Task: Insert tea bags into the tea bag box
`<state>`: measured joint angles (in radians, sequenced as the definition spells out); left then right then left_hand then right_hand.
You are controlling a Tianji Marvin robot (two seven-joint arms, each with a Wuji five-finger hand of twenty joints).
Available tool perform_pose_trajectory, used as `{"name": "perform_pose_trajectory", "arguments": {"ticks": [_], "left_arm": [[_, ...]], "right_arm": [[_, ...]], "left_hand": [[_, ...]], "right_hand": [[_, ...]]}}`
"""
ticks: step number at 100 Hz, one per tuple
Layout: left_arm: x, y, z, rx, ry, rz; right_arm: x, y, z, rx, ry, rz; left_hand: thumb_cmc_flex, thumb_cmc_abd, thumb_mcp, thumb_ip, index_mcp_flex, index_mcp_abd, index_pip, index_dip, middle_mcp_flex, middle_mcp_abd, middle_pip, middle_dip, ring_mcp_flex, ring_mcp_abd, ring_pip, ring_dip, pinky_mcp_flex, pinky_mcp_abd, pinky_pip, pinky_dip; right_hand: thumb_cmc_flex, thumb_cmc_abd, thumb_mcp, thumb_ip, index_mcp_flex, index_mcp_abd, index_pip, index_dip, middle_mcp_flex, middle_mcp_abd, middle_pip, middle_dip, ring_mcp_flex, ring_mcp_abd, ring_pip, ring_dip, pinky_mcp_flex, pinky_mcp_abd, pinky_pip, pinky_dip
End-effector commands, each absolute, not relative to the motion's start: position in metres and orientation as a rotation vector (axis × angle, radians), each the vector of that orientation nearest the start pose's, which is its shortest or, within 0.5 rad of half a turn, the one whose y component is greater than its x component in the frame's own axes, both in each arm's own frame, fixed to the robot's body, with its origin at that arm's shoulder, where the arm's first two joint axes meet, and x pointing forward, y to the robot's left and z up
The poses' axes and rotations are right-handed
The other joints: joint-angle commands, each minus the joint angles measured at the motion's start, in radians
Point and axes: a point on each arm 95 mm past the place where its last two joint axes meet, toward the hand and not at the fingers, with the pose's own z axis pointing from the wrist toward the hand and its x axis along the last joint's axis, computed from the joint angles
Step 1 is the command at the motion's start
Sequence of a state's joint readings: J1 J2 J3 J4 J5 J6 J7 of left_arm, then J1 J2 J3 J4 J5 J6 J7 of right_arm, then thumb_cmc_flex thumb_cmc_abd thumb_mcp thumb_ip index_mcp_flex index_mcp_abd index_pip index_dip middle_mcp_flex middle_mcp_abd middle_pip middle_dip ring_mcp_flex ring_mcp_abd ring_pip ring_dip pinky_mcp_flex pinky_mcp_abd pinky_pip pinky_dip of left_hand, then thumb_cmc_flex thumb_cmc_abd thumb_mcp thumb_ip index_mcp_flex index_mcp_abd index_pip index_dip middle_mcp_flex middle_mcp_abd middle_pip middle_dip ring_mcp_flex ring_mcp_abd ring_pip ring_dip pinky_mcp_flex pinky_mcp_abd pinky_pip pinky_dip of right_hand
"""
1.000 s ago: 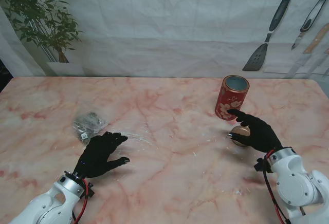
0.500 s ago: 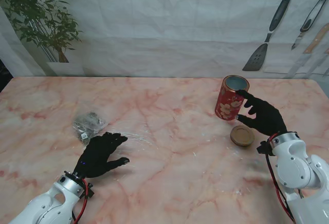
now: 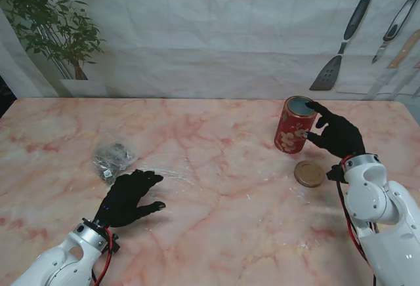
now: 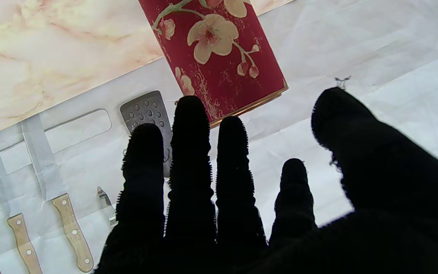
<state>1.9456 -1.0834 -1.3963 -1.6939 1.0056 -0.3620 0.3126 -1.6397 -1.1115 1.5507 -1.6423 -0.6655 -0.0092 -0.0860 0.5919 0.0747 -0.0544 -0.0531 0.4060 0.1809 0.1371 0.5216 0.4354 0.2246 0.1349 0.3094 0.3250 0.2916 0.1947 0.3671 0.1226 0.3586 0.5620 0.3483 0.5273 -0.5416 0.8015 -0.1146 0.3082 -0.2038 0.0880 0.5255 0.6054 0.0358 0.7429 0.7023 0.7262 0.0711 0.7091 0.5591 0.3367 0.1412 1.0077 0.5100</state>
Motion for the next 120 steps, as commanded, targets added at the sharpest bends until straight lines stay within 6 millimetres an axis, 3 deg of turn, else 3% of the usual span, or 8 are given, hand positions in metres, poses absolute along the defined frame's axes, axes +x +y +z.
{"name": "perform_pose_trajectory", "arguments": {"ticks": [1,32,36,53,82,120], "left_arm": [[0.291,0.027,-0.359,-1.150,1.469,-1.784],[0.292,0.027,-0.359,-1.151,1.477,-1.782],[0.293,0.027,-0.359,-1.153,1.479,-1.781],[0.293,0.027,-0.359,-1.160,1.480,-1.778],[0.294,0.027,-0.359,-1.163,1.485,-1.777],[0.294,0.027,-0.360,-1.161,1.487,-1.778]], "right_arm": [[0.412,-0.116,-0.271,1.475,0.960,1.575],[0.434,-0.120,-0.266,1.502,1.023,1.451],[0.436,-0.121,-0.266,1.511,1.025,1.443],[0.445,-0.122,-0.266,1.533,1.044,1.405],[0.457,-0.123,-0.270,1.549,1.094,1.317],[0.464,-0.120,-0.273,1.529,1.170,1.229]], "left_hand": [[-0.003,0.003,0.019,0.023,0.003,-0.008,0.002,-0.005,-0.010,-0.028,0.003,-0.013,0.002,-0.016,-0.021,-0.008,-0.002,-0.008,0.023,-0.002],[-0.002,0.003,0.019,0.023,0.004,-0.009,0.002,-0.004,-0.009,-0.028,0.003,-0.013,0.002,-0.016,-0.021,-0.008,-0.002,-0.008,0.023,-0.002],[-0.002,0.003,0.019,0.023,0.004,-0.009,0.002,-0.004,-0.010,-0.027,0.003,-0.013,0.003,-0.017,-0.021,-0.008,-0.002,-0.008,0.023,-0.002],[-0.001,0.003,0.019,0.023,0.004,-0.009,0.003,-0.004,-0.011,-0.028,0.003,-0.013,0.003,-0.017,-0.021,-0.008,-0.002,-0.008,0.023,-0.002],[-0.001,0.003,0.019,0.023,0.004,-0.010,0.003,-0.003,-0.011,-0.028,0.003,-0.013,0.002,-0.017,-0.021,-0.008,-0.002,-0.008,0.022,-0.002],[0.002,0.003,0.019,0.023,0.004,-0.011,0.003,-0.003,-0.010,-0.027,0.003,-0.013,0.003,-0.017,-0.021,-0.008,-0.002,-0.008,0.022,-0.002]], "right_hand": [[0.031,-0.029,0.029,0.010,-0.001,-0.030,0.011,0.015,0.019,-0.022,0.026,0.018,0.029,-0.004,0.029,0.011,0.006,0.013,0.031,0.020],[0.077,-0.029,0.066,0.006,0.025,-0.021,0.167,-0.002,0.043,-0.054,0.078,0.038,0.058,-0.026,0.079,0.023,0.031,0.006,0.062,0.019],[0.085,-0.026,0.064,0.008,0.016,-0.022,0.233,-0.065,0.046,-0.056,0.084,0.037,0.060,-0.027,0.085,0.022,0.033,0.005,0.065,0.015],[0.110,-0.016,0.057,-0.015,0.021,-0.019,0.299,-0.079,0.059,-0.062,0.101,0.050,0.070,-0.032,0.105,0.028,0.040,0.005,0.072,0.014],[0.127,0.021,0.024,-0.062,0.058,-0.009,0.389,-0.105,0.093,-0.066,0.116,0.082,0.091,-0.035,0.136,0.036,0.055,0.005,0.090,0.015],[0.165,0.079,-0.025,-0.081,0.092,0.000,0.443,-0.128,0.121,-0.070,0.126,0.100,0.112,-0.041,0.160,0.040,0.073,0.006,0.108,0.016]]}}
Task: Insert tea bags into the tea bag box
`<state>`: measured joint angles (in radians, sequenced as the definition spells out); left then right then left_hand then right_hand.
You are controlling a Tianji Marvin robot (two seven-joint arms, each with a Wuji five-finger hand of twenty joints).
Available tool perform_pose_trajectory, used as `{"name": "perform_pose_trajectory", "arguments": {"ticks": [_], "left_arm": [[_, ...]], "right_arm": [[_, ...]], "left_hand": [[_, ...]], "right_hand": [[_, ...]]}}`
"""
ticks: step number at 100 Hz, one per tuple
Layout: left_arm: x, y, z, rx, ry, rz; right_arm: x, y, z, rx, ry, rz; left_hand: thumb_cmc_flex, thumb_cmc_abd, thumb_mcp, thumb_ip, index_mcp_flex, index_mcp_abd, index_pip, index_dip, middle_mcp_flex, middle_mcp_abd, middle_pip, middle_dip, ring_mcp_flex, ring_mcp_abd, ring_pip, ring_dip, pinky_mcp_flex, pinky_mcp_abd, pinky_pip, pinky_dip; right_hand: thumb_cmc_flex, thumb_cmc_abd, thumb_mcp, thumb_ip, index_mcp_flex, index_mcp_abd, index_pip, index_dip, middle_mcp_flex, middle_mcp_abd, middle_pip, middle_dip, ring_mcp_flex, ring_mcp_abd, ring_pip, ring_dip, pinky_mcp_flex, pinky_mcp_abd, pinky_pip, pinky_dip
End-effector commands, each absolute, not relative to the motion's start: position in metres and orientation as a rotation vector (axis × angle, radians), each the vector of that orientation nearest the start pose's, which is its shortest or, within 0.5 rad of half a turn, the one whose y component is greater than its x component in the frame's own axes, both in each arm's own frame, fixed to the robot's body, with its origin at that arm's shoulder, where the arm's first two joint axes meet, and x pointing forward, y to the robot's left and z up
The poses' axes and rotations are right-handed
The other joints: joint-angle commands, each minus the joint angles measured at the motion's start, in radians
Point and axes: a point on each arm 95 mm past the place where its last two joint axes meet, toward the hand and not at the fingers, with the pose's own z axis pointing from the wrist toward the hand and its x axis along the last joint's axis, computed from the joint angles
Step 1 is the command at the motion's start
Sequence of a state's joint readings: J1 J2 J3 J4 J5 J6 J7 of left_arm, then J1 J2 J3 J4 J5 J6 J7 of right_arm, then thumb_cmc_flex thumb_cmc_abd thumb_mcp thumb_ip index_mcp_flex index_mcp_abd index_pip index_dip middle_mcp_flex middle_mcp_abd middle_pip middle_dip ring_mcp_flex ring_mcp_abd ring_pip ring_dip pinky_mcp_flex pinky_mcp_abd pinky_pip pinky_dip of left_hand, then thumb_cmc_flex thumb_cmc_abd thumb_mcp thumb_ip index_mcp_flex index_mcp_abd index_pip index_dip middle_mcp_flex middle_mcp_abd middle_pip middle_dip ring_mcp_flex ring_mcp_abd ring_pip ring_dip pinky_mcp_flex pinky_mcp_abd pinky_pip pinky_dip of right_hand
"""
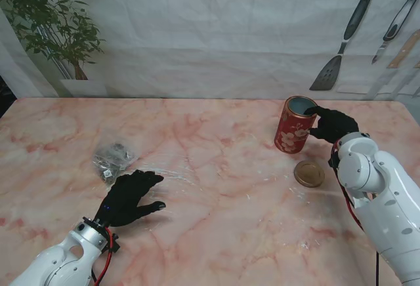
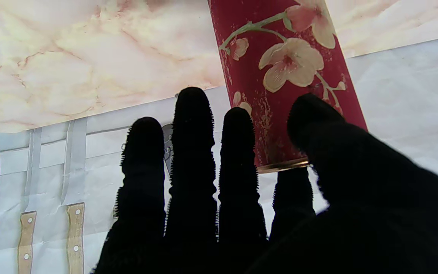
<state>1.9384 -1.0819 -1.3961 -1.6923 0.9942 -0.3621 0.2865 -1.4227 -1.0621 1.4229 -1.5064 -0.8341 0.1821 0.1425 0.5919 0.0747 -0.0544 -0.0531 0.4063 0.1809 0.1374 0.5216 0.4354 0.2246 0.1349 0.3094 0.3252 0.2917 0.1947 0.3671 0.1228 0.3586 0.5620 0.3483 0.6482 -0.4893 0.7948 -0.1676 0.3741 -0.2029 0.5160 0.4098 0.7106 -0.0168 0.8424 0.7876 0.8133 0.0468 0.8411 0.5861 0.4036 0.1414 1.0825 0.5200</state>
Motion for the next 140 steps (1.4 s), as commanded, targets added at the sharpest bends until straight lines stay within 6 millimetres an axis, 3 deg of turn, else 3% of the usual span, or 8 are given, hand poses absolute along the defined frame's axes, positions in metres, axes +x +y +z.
{"name": "perform_pose_trajectory", "arguments": {"ticks": [1,46,47,51,53,72,86,140], "left_arm": [[0.294,0.027,-0.360,-1.161,1.487,-1.778],[0.294,0.027,-0.360,-1.162,1.488,-1.780],[0.294,0.027,-0.360,-1.162,1.488,-1.780],[0.294,0.027,-0.360,-1.162,1.488,-1.780],[0.294,0.027,-0.360,-1.162,1.489,-1.780],[0.295,0.027,-0.360,-1.163,1.490,-1.781],[0.295,0.027,-0.360,-1.164,1.491,-1.782],[0.296,0.027,-0.361,-1.167,1.492,-1.782]], "right_arm": [[0.464,-0.120,-0.273,1.529,1.171,1.227],[0.475,-0.116,-0.284,1.541,1.176,1.167],[0.475,-0.116,-0.284,1.541,1.175,1.167],[0.476,-0.116,-0.285,1.540,1.168,1.165],[0.476,-0.115,-0.285,1.539,1.163,1.164],[0.480,-0.114,-0.289,1.532,1.142,1.155],[0.482,-0.113,-0.291,1.531,1.124,1.165],[0.484,-0.108,-0.284,1.516,1.101,1.212]], "left_hand": [[0.002,0.002,0.019,0.023,0.005,-0.011,0.003,-0.003,-0.010,-0.027,0.003,-0.013,0.003,-0.017,-0.021,-0.008,-0.002,-0.008,0.022,-0.002],[0.003,0.003,0.019,0.023,0.005,-0.011,0.003,-0.002,-0.011,-0.028,0.002,-0.013,0.002,-0.017,-0.021,-0.008,-0.002,-0.008,0.021,-0.002],[0.003,0.003,0.019,0.023,0.005,-0.010,0.003,-0.002,-0.012,-0.029,0.002,-0.013,0.002,-0.017,-0.021,-0.008,-0.002,-0.009,0.021,-0.002],[0.004,0.003,0.019,0.023,0.005,-0.009,0.003,-0.002,-0.011,-0.027,0.003,-0.013,0.002,-0.018,-0.021,-0.008,-0.002,-0.008,0.021,-0.002],[0.003,0.004,0.019,0.023,0.006,-0.008,0.003,-0.002,-0.010,-0.027,0.003,-0.013,0.002,-0.017,-0.021,-0.008,-0.002,-0.009,0.021,-0.002],[0.004,0.004,0.019,0.023,0.006,-0.009,0.003,-0.002,-0.011,-0.027,0.003,-0.013,0.002,-0.017,-0.021,-0.008,-0.002,-0.008,0.021,-0.002],[0.004,0.004,0.019,0.023,0.005,-0.010,0.003,-0.002,-0.011,-0.028,0.003,-0.013,0.002,-0.016,-0.021,-0.008,-0.003,-0.008,0.021,-0.002],[0.004,0.005,0.019,0.023,0.006,-0.010,0.003,-0.002,-0.012,-0.025,0.002,-0.014,0.002,-0.017,-0.021,-0.008,-0.003,-0.009,0.020,-0.002]], "right_hand": [[0.046,0.028,-0.019,-0.028,0.029,0.000,0.017,-0.012,0.017,-0.018,0.027,0.015,0.026,-0.017,0.029,0.013,0.007,0.006,0.034,0.006],[0.092,0.074,-0.052,-0.034,0.121,0.026,0.089,-0.016,0.056,-0.025,0.066,0.046,0.057,-0.025,0.081,0.028,0.033,0.007,0.068,0.011],[0.101,0.082,-0.067,-0.028,0.119,0.026,0.121,-0.061,0.058,-0.025,0.069,0.046,0.057,-0.025,0.086,0.024,0.033,0.008,0.072,0.008],[0.108,0.095,-0.080,-0.024,0.132,0.029,0.159,-0.099,0.064,-0.025,0.074,0.048,0.061,-0.024,0.094,0.023,0.036,0.009,0.077,0.006],[0.112,0.107,-0.082,-0.026,0.133,0.031,0.239,-0.164,0.071,-0.025,0.079,0.048,0.066,-0.024,0.103,0.023,0.039,0.011,0.085,0.005],[0.141,0.181,-0.165,-0.023,0.180,0.028,0.453,-0.229,0.094,-0.025,0.101,0.046,0.083,-0.018,0.135,0.029,0.049,0.017,0.111,0.010],[0.158,0.225,-0.202,-0.019,0.256,0.029,0.520,-0.199,0.111,-0.022,0.111,0.043,0.094,-0.010,0.150,0.031,0.053,0.027,0.127,0.015],[0.197,0.258,-0.239,-0.013,0.253,0.055,0.570,-0.092,0.107,-0.010,0.139,0.069,0.085,-0.007,0.172,0.040,0.043,0.039,0.130,0.015]]}}
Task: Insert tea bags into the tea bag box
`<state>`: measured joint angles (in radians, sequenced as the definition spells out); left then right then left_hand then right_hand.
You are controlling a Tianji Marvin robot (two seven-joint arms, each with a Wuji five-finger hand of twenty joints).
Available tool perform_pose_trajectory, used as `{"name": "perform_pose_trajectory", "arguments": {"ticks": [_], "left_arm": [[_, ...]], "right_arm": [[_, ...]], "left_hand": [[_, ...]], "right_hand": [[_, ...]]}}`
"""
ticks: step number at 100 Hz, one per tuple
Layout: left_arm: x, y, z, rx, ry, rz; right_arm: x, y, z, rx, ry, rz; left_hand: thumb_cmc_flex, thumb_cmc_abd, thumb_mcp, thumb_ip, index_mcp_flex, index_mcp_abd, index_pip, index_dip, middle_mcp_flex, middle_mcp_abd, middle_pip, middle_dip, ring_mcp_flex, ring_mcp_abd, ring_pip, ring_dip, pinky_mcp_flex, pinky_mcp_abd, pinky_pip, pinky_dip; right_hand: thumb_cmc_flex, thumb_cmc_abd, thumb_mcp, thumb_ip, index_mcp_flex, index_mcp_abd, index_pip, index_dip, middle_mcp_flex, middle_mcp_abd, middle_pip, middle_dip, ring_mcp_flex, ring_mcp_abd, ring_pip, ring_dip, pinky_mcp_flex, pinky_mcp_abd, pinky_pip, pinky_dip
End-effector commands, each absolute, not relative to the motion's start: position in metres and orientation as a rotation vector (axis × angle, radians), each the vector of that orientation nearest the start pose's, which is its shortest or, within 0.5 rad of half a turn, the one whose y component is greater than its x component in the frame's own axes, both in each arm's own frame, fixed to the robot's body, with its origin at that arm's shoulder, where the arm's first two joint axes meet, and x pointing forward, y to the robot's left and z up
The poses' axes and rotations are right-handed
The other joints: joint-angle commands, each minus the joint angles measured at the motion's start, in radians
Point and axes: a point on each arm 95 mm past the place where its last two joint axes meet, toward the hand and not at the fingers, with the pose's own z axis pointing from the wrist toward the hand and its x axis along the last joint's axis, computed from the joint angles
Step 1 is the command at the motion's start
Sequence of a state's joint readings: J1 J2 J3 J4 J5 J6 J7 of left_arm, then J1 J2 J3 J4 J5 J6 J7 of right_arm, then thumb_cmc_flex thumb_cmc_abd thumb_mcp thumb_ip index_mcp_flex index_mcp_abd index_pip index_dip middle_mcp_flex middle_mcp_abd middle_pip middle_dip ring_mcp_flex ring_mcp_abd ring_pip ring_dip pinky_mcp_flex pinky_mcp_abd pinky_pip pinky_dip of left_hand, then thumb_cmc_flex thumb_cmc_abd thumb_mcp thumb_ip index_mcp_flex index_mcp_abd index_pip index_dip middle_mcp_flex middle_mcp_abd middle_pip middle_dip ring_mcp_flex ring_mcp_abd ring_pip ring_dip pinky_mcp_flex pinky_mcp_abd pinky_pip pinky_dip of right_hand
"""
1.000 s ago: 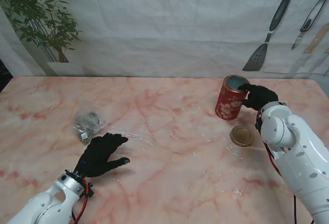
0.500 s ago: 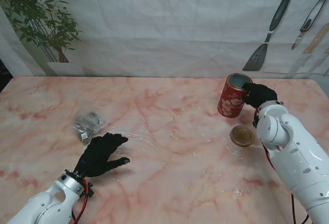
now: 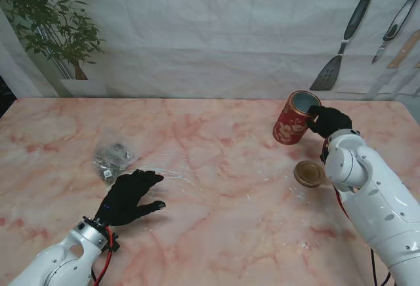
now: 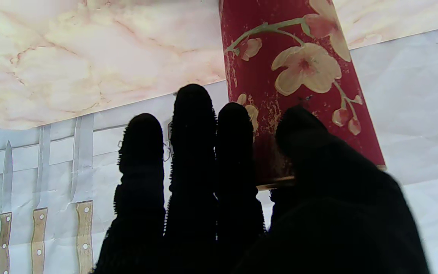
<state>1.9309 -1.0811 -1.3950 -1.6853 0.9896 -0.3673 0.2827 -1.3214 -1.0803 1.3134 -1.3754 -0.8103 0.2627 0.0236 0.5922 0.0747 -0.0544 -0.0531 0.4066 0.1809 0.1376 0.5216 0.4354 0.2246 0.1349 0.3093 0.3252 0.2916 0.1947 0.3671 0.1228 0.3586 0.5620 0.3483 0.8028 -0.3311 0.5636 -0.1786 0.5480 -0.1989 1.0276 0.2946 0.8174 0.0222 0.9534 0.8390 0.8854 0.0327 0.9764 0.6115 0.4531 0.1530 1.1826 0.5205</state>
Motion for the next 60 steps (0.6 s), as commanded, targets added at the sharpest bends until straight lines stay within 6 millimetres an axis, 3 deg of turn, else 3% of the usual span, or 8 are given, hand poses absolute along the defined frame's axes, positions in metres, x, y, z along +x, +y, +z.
{"name": "perform_pose_trajectory", "arguments": {"ticks": [1,60], "left_arm": [[0.296,0.027,-0.361,-1.166,1.492,-1.782],[0.296,0.027,-0.362,-1.168,1.492,-1.782]], "right_arm": [[0.484,-0.108,-0.284,1.515,1.101,1.212],[0.484,-0.098,-0.265,1.449,1.127,1.266]], "left_hand": [[0.004,0.005,0.019,0.023,0.005,-0.010,0.003,-0.002,-0.012,-0.024,0.002,-0.014,0.002,-0.018,-0.021,-0.008,-0.003,-0.009,0.020,-0.002],[0.004,0.005,0.019,0.023,0.004,-0.009,0.002,-0.003,-0.011,-0.024,0.002,-0.014,0.001,-0.016,-0.022,-0.008,-0.003,-0.008,0.020,-0.002]], "right_hand": [[0.043,0.099,-0.008,-0.002,0.078,0.051,0.059,0.024,0.001,-0.049,0.028,0.018,0.013,0.007,0.037,0.015,-0.006,0.028,0.030,0.014],[0.047,0.100,-0.013,0.000,0.081,0.055,0.053,0.039,0.003,-0.045,0.030,0.028,0.014,0.008,0.044,0.020,-0.006,0.032,0.030,0.016]]}}
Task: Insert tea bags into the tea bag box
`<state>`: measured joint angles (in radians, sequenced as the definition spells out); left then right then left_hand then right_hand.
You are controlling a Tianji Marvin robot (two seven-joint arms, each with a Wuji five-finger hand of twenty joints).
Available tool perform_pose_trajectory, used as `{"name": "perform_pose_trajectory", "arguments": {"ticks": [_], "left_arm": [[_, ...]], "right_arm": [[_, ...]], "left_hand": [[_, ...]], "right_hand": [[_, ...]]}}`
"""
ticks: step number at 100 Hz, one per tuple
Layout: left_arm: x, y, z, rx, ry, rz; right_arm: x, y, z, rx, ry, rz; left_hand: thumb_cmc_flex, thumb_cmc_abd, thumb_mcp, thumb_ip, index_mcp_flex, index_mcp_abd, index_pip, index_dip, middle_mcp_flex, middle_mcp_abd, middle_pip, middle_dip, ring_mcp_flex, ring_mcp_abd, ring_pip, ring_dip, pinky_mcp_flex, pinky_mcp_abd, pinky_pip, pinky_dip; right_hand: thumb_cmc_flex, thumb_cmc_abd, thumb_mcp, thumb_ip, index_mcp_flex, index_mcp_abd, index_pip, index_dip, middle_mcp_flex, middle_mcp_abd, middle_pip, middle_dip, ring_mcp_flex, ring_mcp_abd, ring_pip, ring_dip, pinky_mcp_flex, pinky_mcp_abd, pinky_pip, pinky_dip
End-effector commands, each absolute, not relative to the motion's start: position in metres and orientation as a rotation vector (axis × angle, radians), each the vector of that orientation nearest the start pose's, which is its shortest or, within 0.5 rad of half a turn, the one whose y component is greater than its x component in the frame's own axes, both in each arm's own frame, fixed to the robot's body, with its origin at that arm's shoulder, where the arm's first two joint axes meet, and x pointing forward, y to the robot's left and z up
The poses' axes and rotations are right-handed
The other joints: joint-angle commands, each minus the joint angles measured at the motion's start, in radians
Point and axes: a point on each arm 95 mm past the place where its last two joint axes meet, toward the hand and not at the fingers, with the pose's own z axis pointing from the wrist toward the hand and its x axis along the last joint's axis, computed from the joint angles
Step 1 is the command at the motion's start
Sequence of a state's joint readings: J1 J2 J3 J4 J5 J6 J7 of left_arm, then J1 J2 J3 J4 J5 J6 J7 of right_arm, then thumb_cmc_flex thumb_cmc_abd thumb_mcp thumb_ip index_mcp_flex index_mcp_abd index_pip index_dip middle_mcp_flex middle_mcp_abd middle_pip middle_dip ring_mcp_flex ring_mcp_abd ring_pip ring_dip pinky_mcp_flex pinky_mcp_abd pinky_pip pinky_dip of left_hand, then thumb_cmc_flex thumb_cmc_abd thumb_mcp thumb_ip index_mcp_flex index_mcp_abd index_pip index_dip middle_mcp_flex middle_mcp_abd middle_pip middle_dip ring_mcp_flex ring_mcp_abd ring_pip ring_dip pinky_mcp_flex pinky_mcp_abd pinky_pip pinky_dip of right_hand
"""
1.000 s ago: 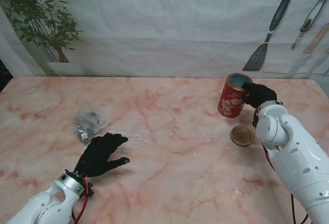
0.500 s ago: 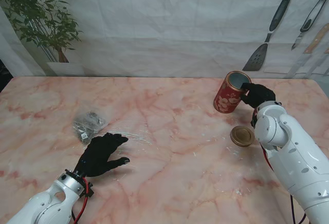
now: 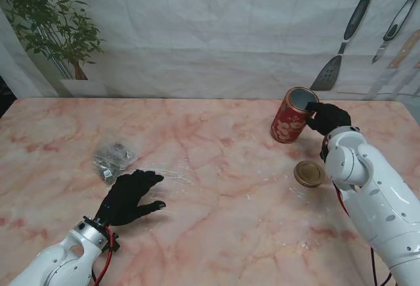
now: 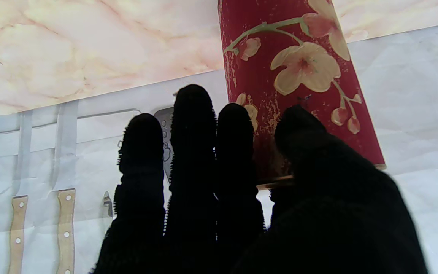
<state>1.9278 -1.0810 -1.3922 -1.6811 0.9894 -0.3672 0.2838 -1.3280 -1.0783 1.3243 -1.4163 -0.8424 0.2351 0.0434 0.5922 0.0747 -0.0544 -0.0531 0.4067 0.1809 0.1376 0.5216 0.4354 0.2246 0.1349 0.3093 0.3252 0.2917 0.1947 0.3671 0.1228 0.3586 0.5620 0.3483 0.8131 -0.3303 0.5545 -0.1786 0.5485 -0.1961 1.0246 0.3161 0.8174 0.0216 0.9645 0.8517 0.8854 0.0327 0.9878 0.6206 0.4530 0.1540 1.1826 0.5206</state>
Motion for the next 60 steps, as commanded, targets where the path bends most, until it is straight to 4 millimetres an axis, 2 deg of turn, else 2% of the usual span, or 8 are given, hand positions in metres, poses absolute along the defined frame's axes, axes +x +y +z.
{"name": "perform_pose_trajectory", "arguments": {"ticks": [1,60], "left_arm": [[0.296,0.027,-0.362,-1.168,1.492,-1.782],[0.295,0.027,-0.362,-1.163,1.490,-1.774]], "right_arm": [[0.484,-0.098,-0.265,1.448,1.128,1.269],[0.492,-0.061,-0.266,1.423,1.197,1.398]], "left_hand": [[0.004,0.005,0.019,0.023,0.004,-0.010,0.002,-0.003,-0.011,-0.024,0.002,-0.014,0.001,-0.016,-0.022,-0.008,-0.003,-0.008,0.020,-0.002],[0.003,0.005,0.018,0.022,0.003,-0.012,0.002,-0.003,-0.010,-0.024,0.002,-0.013,0.002,-0.017,-0.021,-0.008,-0.003,-0.008,0.021,-0.001]], "right_hand": [[0.037,0.099,-0.004,0.000,0.080,0.054,0.055,0.017,0.003,-0.044,0.019,0.015,0.014,0.009,0.033,0.011,-0.006,0.031,0.030,0.016],[0.036,0.096,-0.003,0.001,0.086,0.057,0.049,0.026,0.007,-0.041,0.021,0.022,0.014,0.009,0.038,0.016,-0.009,0.031,0.027,0.018]]}}
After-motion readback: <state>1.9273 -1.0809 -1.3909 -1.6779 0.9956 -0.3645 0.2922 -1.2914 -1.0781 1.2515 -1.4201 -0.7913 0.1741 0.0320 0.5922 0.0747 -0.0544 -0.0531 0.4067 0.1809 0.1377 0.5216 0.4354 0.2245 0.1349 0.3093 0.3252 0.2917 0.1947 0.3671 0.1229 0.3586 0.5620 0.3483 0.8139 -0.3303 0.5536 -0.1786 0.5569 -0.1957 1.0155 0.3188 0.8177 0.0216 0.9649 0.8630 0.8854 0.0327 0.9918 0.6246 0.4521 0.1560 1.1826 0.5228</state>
